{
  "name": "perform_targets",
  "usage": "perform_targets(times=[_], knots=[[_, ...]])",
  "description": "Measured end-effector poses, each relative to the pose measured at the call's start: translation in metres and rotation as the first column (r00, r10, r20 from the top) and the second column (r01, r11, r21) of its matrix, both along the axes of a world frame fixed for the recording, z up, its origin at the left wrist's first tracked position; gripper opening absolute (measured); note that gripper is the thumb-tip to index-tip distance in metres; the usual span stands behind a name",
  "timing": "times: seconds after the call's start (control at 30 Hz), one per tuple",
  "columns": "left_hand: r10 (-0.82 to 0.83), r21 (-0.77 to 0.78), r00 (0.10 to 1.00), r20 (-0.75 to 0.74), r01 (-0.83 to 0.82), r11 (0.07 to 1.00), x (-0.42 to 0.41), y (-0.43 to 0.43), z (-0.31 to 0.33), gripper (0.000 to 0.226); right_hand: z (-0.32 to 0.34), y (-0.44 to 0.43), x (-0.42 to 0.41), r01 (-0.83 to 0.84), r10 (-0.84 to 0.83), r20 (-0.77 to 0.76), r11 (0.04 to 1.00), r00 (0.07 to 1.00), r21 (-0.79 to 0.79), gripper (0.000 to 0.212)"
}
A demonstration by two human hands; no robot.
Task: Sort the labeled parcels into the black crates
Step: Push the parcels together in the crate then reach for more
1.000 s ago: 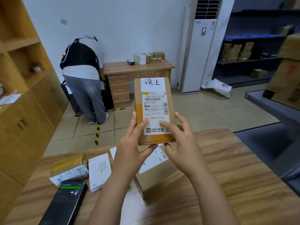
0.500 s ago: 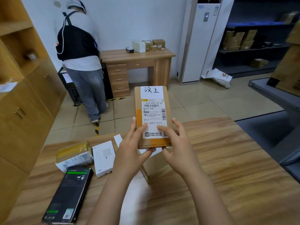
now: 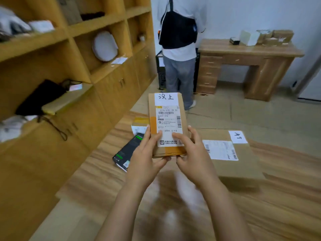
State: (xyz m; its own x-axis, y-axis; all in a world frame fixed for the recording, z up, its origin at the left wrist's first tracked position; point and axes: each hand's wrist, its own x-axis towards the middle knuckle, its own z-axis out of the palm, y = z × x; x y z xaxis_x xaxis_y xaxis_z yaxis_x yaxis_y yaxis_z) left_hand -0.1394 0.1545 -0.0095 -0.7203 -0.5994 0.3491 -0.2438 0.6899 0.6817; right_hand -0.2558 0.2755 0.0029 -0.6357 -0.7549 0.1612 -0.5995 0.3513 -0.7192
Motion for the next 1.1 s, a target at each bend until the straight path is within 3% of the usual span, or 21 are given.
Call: perform_targets(times=[0.17, 0.37, 0.57, 0.7, 0.93, 1.1], knots=[[0.287, 0.001, 0.954, 0.083, -0.288, 0.958, 0.078, 0.018, -0.008, 0.075, -0.01, -0.019, 0.05, -0.273, 0.274, -0.002, 0.961, 0.962, 0.045, 0.063], [0.55, 0.009, 0.823, 0.142, -0.556, 0.831, 0.189, 0.042, -0.009, 0.074, -0.014, -0.045, 0.141, -0.573, 0.573, 0.01, 0.819, 0.819, 0.003, 0.063], [0.831, -0.026, 0.545, 0.112, -0.834, 0.551, 0.31, 0.077, 0.0, 0.077, -0.005, -0.07, 0.273, -0.8, 0.803, -0.068, 0.595, 0.592, 0.073, 0.069], [0.934, 0.011, 0.343, 0.103, -0.939, 0.344, 0.396, 0.107, 0.002, 0.078, -0.001, -0.071, 0.368, -0.903, 0.908, -0.076, 0.419, 0.413, 0.095, 0.068], [0.995, 0.019, 0.044, 0.094, -0.999, 0.043, 0.561, 0.169, 0.002, 0.074, 0.001, -0.049, 0.554, -0.989, 0.986, -0.11, 0.13, 0.122, 0.064, 0.068], [0.995, 0.042, -0.086, 0.044, -0.995, -0.088, 0.66, 0.207, 0.004, 0.074, 0.001, -0.032, 0.667, -0.999, 0.991, -0.13, -0.035, -0.039, 0.033, 0.067]])
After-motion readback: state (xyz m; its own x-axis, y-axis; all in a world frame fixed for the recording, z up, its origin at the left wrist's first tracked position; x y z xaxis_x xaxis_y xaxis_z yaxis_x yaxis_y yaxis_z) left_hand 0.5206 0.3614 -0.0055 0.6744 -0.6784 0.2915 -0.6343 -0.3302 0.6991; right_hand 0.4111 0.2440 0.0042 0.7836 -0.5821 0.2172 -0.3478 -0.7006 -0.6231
